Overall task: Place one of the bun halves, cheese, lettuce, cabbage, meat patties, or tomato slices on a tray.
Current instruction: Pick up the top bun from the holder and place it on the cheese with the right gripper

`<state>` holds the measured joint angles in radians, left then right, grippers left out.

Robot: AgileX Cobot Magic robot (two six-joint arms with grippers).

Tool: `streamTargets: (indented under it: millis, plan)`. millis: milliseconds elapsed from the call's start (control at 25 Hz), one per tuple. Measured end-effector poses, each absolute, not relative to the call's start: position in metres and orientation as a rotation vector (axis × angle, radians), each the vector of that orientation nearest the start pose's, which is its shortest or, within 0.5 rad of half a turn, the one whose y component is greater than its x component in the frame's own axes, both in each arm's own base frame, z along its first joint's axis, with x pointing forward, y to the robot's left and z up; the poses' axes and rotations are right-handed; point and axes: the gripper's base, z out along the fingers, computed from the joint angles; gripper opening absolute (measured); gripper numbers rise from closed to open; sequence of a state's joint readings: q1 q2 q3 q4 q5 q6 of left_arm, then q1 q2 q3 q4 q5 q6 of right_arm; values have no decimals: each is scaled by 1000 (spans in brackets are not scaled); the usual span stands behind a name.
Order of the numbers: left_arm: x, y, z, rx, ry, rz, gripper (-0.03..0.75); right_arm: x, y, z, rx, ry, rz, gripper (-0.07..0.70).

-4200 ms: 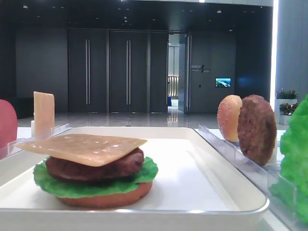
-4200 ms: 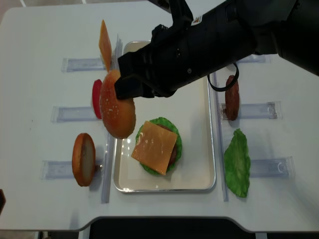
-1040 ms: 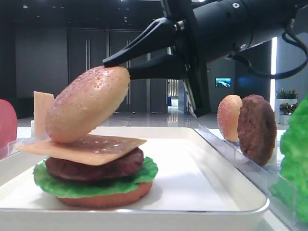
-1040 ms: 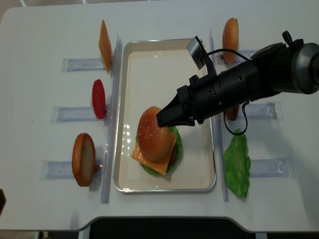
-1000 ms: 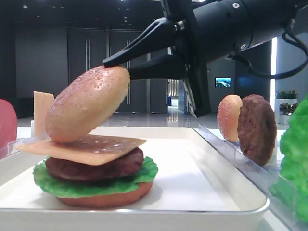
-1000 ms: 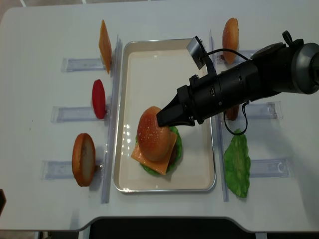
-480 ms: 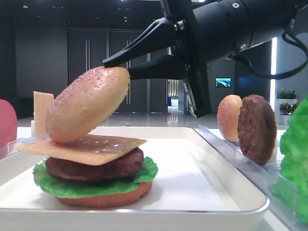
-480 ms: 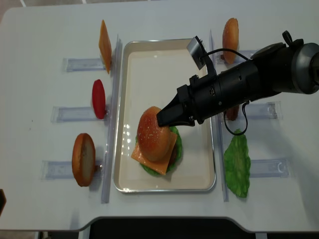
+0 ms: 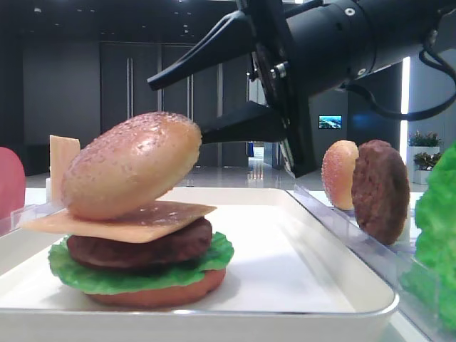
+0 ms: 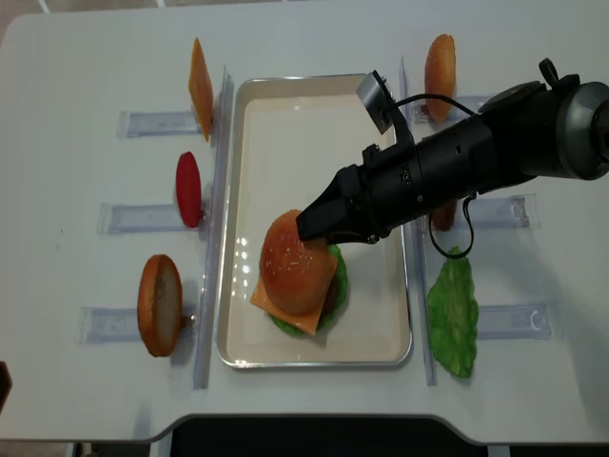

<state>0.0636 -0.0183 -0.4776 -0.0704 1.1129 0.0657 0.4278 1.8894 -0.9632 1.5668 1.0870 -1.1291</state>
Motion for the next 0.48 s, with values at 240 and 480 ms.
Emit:
streamTargets:
  millis: [240,480]
  plan:
    - [-7,-6,267,7,2098,-7,-7,275,212,174,-521,2429,1643,353]
    - [-7,-6,267,8,2098,-7,-7,278,211,173,-492,2445,1603,359]
